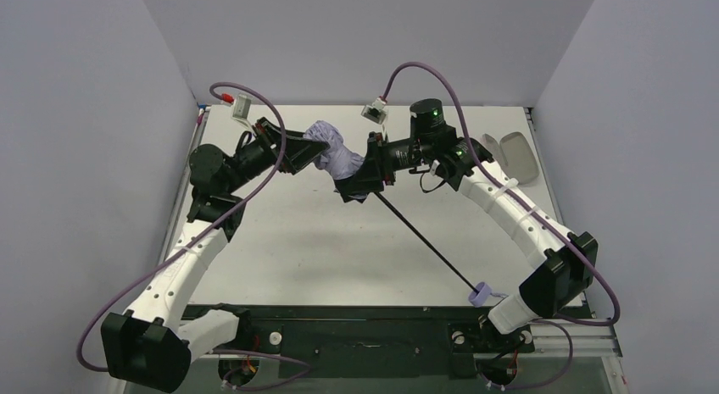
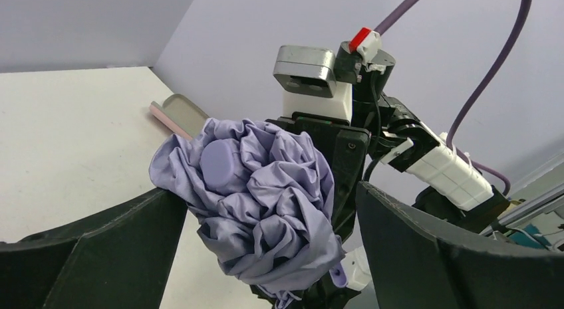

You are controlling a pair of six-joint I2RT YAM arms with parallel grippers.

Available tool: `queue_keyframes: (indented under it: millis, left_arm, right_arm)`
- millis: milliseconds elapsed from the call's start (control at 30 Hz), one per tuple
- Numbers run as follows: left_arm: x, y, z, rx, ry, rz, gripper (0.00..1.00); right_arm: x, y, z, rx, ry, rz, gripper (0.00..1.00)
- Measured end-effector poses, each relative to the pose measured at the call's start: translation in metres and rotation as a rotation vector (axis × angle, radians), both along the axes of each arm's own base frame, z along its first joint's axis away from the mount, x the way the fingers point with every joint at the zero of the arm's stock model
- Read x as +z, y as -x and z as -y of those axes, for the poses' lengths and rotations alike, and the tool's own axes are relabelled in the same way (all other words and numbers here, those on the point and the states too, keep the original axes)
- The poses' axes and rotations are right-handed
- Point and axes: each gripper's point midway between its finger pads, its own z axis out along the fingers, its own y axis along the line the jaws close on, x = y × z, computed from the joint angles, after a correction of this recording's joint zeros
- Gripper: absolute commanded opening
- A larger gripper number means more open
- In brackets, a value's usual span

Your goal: Open the umbrella

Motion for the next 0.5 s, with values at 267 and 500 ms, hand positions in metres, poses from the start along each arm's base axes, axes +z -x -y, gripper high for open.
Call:
queue_keyframes:
  millis: [267,500]
  left_arm:
    - [0.001,-0.011,-0.001,0.027,0.049,-0.055,0.14]
    - [0.001,-0.020,-0.005,0.086,0.069,-0.114,0.00]
  right_arm:
    - [0.001,0.002,-0.003,0.000,0.004,0.010,0.23]
    - [-0.001,-0.030,0.004,-0.122,0.070,0.101,0.75]
